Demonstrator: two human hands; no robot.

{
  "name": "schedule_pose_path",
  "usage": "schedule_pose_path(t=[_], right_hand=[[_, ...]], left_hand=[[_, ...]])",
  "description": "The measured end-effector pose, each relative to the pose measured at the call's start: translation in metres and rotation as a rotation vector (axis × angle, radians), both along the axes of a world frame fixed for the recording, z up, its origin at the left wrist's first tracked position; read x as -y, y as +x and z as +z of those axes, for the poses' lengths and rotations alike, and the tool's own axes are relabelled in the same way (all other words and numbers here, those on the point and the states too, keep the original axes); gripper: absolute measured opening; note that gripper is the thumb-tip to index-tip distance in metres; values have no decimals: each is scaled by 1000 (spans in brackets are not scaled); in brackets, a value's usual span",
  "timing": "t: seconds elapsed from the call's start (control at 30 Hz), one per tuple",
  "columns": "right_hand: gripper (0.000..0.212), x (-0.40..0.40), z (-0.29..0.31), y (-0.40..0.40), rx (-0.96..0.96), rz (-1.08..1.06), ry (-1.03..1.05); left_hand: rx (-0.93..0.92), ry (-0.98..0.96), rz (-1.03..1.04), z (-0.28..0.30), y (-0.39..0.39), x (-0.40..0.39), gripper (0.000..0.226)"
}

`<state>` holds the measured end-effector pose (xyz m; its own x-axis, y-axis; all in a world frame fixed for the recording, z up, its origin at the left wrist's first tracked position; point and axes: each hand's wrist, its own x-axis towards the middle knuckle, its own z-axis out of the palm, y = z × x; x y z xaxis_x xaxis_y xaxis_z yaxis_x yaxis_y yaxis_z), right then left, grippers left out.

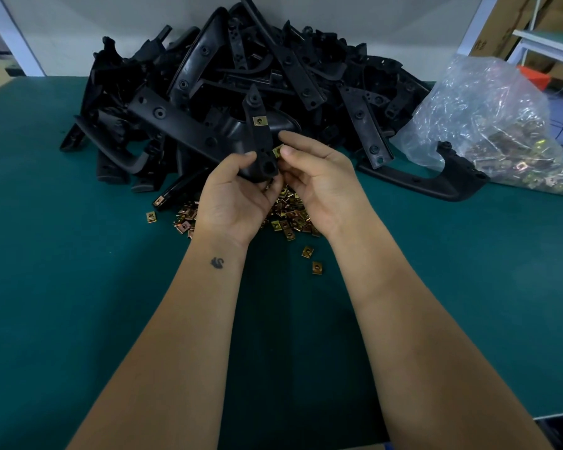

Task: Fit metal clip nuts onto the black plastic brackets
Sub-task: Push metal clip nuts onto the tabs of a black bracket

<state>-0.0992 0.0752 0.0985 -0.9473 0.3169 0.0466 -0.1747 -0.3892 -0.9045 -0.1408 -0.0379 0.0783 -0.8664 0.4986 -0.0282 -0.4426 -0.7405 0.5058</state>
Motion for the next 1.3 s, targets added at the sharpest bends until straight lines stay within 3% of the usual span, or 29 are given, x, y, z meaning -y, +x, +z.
schedule_pose_path(t=[0.6,0.9,1.0,1.13,1.3], right_hand=[[13,-6,-2,1,47,65,119],[15,-5,-4,-2,-2,16,-34],[16,-4,-5,-3,1,13,-99],[18,0,-4,-4,-41,6,-190],[18,-1,-3,-4,-35,8,-180]], left_hand=[[15,-47,4,1,1,1,20],[-1,-125,-14,3,3,1,20],[-39,-109,-4,2,4,2,30],[-73,-81,33,3,6,-1,18],[-82,-126,31,4,6,1,25]])
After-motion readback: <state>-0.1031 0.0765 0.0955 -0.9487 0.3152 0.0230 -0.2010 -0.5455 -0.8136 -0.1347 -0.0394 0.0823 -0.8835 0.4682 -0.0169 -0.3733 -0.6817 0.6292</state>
